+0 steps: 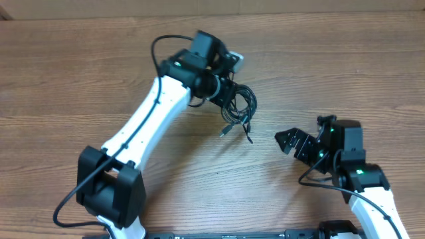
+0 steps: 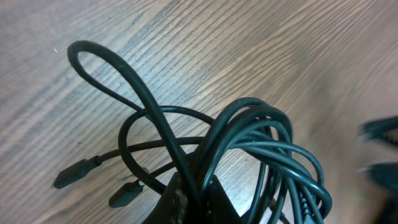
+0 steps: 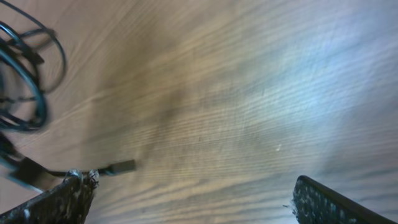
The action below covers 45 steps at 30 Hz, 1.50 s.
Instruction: Untangle cables
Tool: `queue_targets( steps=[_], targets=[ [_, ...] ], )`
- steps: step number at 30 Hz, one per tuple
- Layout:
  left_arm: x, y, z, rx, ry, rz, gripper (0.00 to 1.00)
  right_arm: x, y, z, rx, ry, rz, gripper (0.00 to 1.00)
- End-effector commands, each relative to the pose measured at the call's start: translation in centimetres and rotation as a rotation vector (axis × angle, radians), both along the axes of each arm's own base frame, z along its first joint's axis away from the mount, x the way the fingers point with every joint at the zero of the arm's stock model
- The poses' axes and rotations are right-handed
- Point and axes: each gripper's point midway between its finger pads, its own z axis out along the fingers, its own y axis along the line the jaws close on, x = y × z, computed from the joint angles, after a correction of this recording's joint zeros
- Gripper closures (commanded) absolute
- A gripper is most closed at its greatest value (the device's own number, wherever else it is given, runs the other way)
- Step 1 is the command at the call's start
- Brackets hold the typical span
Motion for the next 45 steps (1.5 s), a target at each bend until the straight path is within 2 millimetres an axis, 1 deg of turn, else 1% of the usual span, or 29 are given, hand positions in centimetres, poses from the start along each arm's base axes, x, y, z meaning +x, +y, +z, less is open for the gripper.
queue_targets(
  steps=[1, 4, 5, 9, 11, 14, 17, 18, 24, 30, 32, 34, 37, 38, 42, 45],
  targets=[
    [0.4, -0.1, 2.6, 0.11, -0.164, 0.01, 0.96, 2.4, -1.3, 4.2, -0.166, -0.177, 0.081, 0.0],
    [-1.3, -2.2, 2.6, 0.128, -0.186, -0.052, 0.96, 3.2, -0.9, 5.9, -0.195, -0.257, 0.144, 0.0],
    [-2.0, -3.1, 2.5, 0.134, -0.194, -0.075, 0.96, 3.4, -0.6, 6.3, -0.188, -0.282, 0.165, 0.05],
    [-3.3, -5.0, 2.8, 0.122, -0.211, -0.121, 0.96, 3.4, 0.5, 6.8, -0.144, -0.31, 0.207, 0.19],
    [-3.8, -5.6, 2.8, 0.118, -0.215, -0.136, 0.96, 3.3, 0.7, 6.9, -0.133, -0.311, 0.216, 0.25],
    [-4.4, -6.2, 3.0, 0.107, -0.214, -0.156, 0.96, 3.3, 0.7, 6.9, -0.133, -0.309, 0.216, 0.42],
    [-5.1, -6.8, 3.3, 0.073, -0.199, -0.183, 0.96, 3.2, 0.9, 7.0, -0.119, -0.312, 0.227, 0.55],
    [-5.1, -6.9, 3.4, 0.067, -0.197, -0.181, 0.96, 3.1, 1.2, 7.0, -0.104, -0.312, 0.239, 0.56],
    [-5.5, -7.3, 3.6, 0.039, -0.185, -0.191, 0.96, 2.2, 3.2, 6.9, 0.007, -0.287, 0.323, 0.6],
    [-5.9, -8.1, 4.1, -0.006, -0.175, -0.216, 0.96, 1.8, 3.9, 5.0, 0.024, -0.202, 0.347, 0.62],
    [-5.9, -8.1, 4.1, -0.007, -0.177, -0.216, 0.96, 1.8, 4.1, 4.4, 0.027, -0.18, 0.355, 0.66],
    [-5.9, -8.1, 4.1, -0.007, -0.176, -0.216, 0.96, 1.9, 4.3, 4.0, 0.029, -0.167, 0.36, 0.73],
    [-5.9, -8.1, 4.1, -0.006, -0.176, -0.215, 0.96, 2.1, 4.2, 3.7, 0.026, -0.158, 0.356, 0.92],
    [-5.9, -8.0, 4.1, -0.005, -0.175, -0.215, 0.96, 2.2, 4.0, 3.5, 0.012, -0.155, 0.347, 0.96],
    [-5.5, -7.0, 3.7, 0.032, -0.172, -0.189, 0.96, 2.8, 2.3, 2.7, -0.048, -0.115, 0.243, 0.96],
    [-4.1, -5.1, 3.3, 0.079, -0.175, -0.133, 0.96, 2.8, 1.8, 2.5, -0.034, -0.083, 0.189, 0.96]
  ],
)
